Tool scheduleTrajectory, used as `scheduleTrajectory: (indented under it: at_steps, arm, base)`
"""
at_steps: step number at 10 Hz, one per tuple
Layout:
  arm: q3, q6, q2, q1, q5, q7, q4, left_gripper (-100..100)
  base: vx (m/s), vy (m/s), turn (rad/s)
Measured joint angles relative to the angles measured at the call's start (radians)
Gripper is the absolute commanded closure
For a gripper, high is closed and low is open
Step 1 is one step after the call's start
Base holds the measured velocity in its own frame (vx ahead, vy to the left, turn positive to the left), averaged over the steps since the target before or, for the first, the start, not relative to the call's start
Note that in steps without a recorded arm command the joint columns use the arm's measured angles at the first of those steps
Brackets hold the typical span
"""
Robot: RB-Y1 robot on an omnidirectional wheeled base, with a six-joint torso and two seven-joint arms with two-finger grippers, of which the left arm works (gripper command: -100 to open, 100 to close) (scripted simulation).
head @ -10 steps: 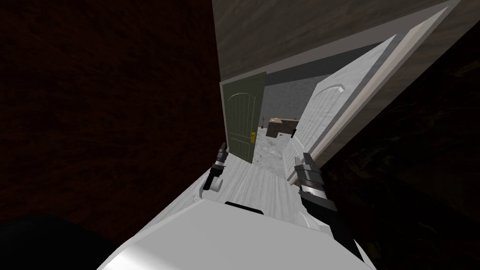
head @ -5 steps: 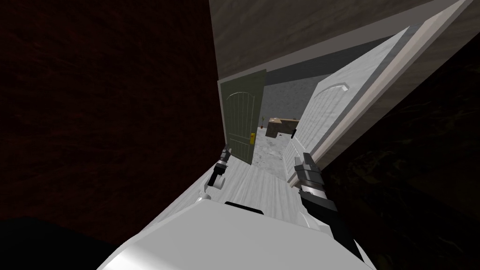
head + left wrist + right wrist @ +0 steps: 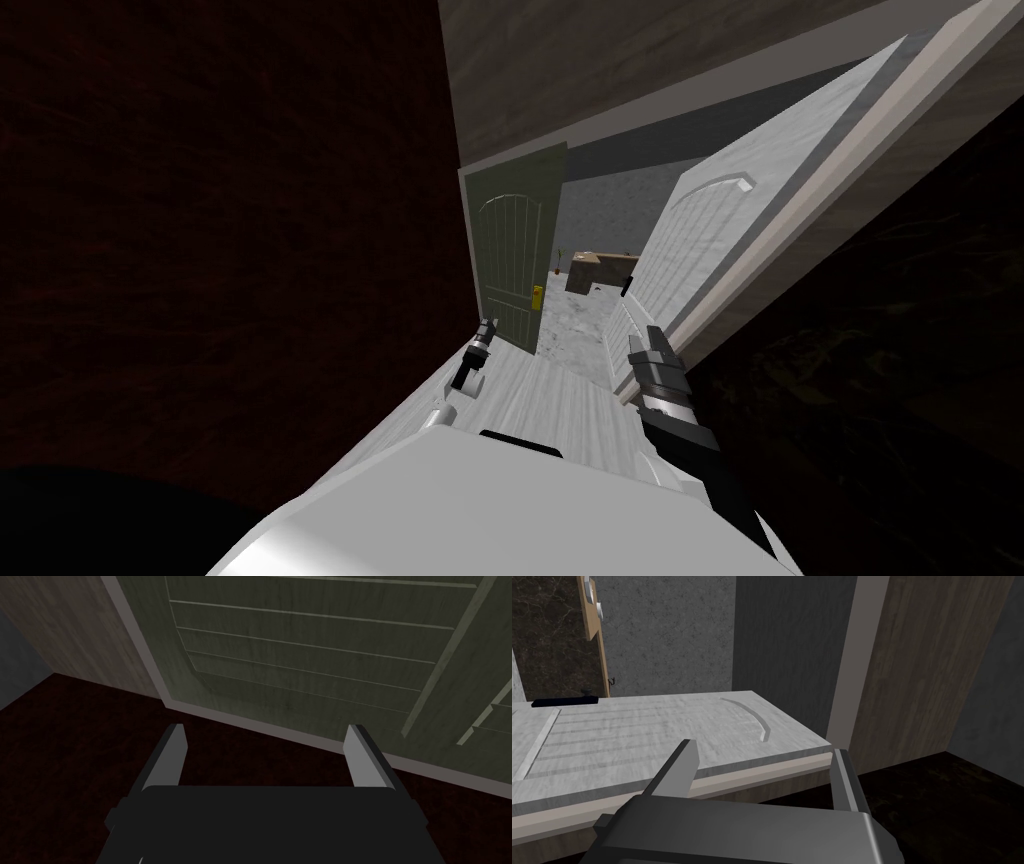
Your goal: Push the door open
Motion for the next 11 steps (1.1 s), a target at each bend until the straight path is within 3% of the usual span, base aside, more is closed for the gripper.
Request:
scheduleTrajectory:
  at_steps: [11]
  arm:
    - [-0.016, 0.014, -0.008, -0.187, 0.020, -0.014, 0.301, -100]
  base:
    - [0.089, -0.012, -0.020]
